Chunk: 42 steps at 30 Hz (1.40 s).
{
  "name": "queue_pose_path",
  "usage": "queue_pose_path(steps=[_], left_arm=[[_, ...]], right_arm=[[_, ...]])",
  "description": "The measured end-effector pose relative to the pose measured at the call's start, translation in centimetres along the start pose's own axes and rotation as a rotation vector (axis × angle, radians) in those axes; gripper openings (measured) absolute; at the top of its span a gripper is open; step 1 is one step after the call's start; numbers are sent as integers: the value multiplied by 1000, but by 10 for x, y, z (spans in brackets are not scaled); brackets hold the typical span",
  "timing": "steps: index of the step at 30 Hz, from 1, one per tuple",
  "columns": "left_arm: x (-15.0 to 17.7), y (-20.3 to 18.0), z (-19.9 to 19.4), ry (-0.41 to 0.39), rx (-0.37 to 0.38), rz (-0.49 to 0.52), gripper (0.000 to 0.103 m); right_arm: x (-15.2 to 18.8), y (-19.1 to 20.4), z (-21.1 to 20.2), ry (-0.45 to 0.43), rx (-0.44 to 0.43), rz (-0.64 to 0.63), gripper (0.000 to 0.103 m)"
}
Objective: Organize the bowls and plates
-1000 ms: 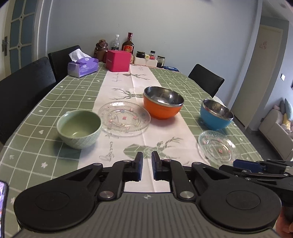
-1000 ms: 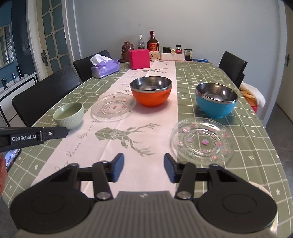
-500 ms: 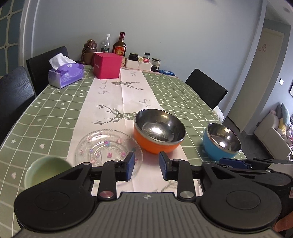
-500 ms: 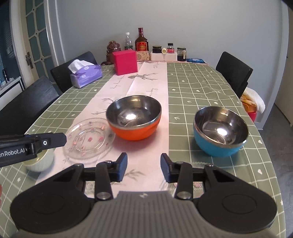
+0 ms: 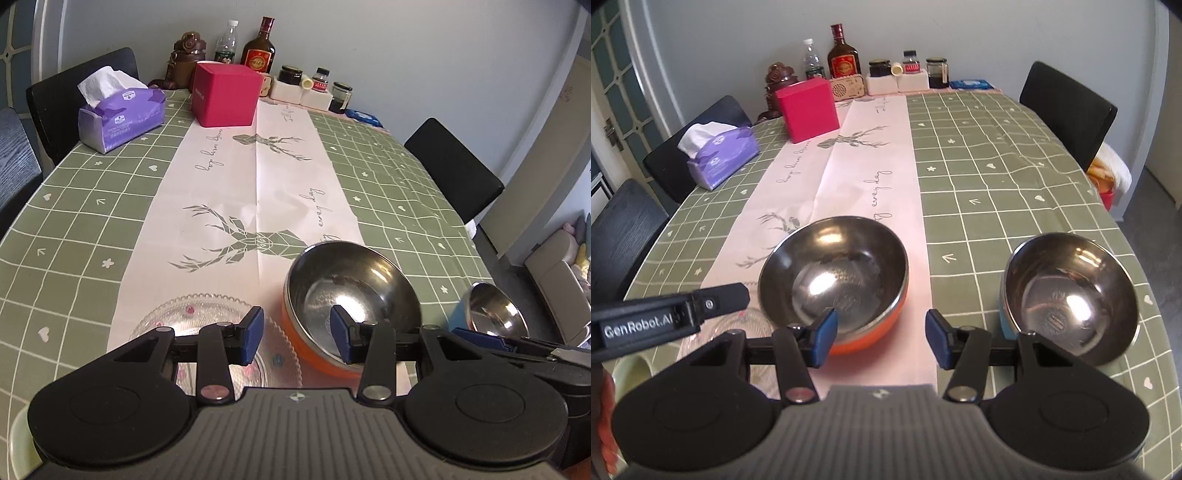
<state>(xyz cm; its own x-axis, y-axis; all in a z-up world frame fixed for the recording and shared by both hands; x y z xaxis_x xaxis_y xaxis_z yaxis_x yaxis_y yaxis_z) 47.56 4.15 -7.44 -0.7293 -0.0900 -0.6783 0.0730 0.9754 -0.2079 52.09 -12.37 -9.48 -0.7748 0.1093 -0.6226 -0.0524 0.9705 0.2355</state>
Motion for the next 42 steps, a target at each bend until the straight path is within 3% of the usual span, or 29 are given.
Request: queue_pose_path(steps=[5,10,15,20,31,42], left_arm=[[0,1,27,52,-24,-7,49],[4,1,43,84,-59,-8,36],[4,-7,47,96,-69,23,14],[3,-15,42,111,-98,41,14],[8,-33,-23,70,-103,75,14],[66,-29,-118,51,-111,82,14]], right_arm=[[-10,-8,30,80,-10,95,52],[-8,-16,47,121,-12,154,34],[-7,-17,50,137,-47,196,18],[-8,-17,46,136,-29,199,16],[2,-14,-12,120,-68,172,14],[81,7,-85,172,-159,117,14]])
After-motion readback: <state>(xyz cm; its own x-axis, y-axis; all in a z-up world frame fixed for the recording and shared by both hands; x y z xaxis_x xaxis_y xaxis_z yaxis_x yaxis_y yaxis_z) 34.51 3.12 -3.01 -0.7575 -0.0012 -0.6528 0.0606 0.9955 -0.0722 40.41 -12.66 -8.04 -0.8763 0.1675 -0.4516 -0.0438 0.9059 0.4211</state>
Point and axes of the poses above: each gripper's, at about its wrist camera, not at the fingertips, and z roughly the way its jaws point, y to its left, x to its underside, the point moved 6 cm from there along z, roughly the way its jaws point, and after that the axes turned 5 degrees about z, right-handed, at the moved point
